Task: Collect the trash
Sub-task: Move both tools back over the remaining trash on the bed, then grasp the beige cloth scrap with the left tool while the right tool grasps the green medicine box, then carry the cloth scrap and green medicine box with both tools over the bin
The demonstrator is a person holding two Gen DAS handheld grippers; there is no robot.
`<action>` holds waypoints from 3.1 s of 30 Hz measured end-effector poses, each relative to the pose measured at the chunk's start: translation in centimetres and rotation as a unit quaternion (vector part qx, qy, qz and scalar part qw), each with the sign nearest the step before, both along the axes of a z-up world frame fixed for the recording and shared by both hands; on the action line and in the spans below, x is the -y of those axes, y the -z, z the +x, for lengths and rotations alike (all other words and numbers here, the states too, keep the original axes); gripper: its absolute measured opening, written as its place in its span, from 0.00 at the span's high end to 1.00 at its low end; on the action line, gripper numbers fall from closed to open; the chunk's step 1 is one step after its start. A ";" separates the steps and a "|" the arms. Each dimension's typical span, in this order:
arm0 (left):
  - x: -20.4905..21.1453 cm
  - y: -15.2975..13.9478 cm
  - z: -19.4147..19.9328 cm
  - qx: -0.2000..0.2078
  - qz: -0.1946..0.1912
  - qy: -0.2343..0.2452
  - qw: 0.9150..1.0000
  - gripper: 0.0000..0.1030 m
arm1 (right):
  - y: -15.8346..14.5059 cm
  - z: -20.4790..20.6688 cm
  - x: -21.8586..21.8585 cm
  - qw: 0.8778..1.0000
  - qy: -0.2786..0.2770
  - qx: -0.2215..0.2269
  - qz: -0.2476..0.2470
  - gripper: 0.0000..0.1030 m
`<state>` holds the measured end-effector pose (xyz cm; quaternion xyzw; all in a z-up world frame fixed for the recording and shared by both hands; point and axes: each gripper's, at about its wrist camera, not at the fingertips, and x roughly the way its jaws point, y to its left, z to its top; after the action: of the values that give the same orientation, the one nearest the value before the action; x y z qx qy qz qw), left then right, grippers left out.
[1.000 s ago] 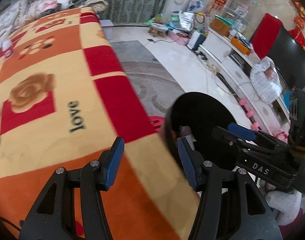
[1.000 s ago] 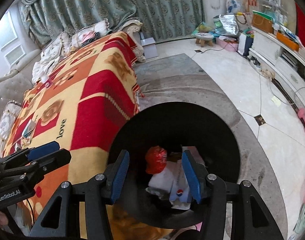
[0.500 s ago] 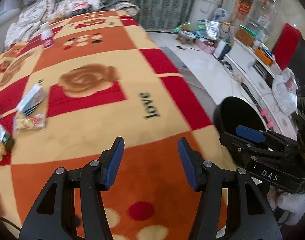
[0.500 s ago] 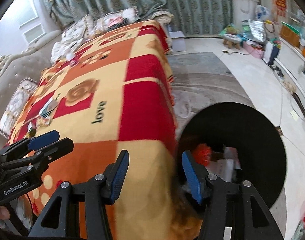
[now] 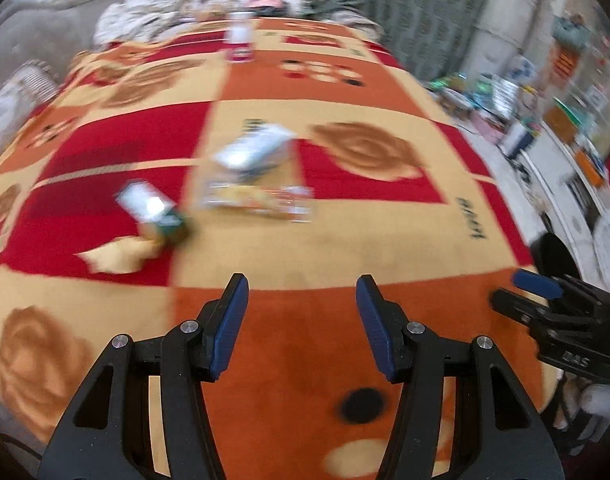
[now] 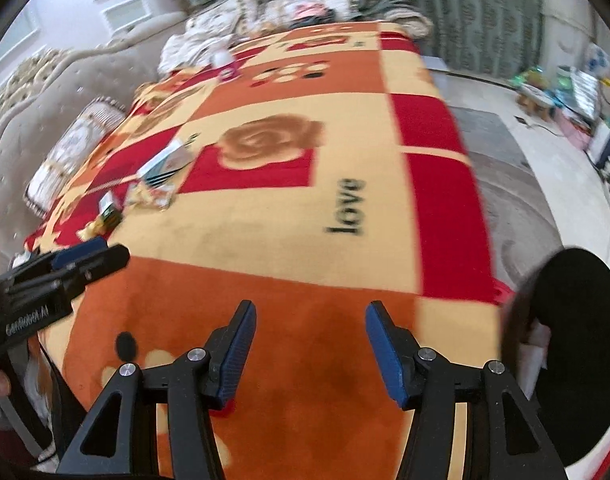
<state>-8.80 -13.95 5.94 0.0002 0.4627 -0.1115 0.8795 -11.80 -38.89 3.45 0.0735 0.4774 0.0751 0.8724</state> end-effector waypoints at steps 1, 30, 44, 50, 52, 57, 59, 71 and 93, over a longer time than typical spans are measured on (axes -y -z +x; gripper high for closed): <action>-1.3 0.0 0.2 0.001 0.002 -0.012 1.000 0.47 | 0.0 0.3 -0.8 1.000 -0.010 0.000 -0.001 0.42; -16.4 1.7 2.8 -0.015 -0.042 -0.069 0.997 0.77 | -1.4 9.8 -21.1 0.976 -0.216 0.023 -0.005 0.47; -17.6 1.2 0.8 -0.003 -0.074 -0.098 0.992 0.77 | 1.7 14.4 -28.4 0.962 -0.264 0.003 -0.066 0.75; -14.2 0.9 0.5 0.001 -0.078 -0.071 0.994 0.77 | 0.1 10.6 -24.3 0.968 -0.242 0.019 -0.054 0.76; -12.7 0.8 0.3 0.003 -0.079 -0.058 0.995 0.77 | -0.2 9.1 -22.6 0.972 -0.228 0.023 -0.048 0.76; -8.7 0.6 -0.3 0.004 -0.078 -0.027 0.997 0.77 | -0.3 6.1 -18.6 0.979 -0.195 0.027 -0.056 0.76; -6.9 0.5 -0.7 0.006 -0.072 -0.015 0.997 0.77 | -0.2 5.3 -16.6 0.983 -0.176 0.021 -0.048 0.76; 0.8 0.1 -1.9 0.013 -0.047 0.036 0.998 0.77 | -1.0 1.5 -8.9 0.995 -0.092 0.032 -0.030 0.76; 12.9 -1.1 -2.9 0.014 -0.049 0.138 0.989 0.77 | -2.4 -3.0 2.8 0.998 0.022 0.043 -0.030 0.76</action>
<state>-11.66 -26.86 7.05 0.0224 0.4396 -0.2542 0.8612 -14.76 -41.71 5.84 0.0548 0.4400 0.0446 0.8952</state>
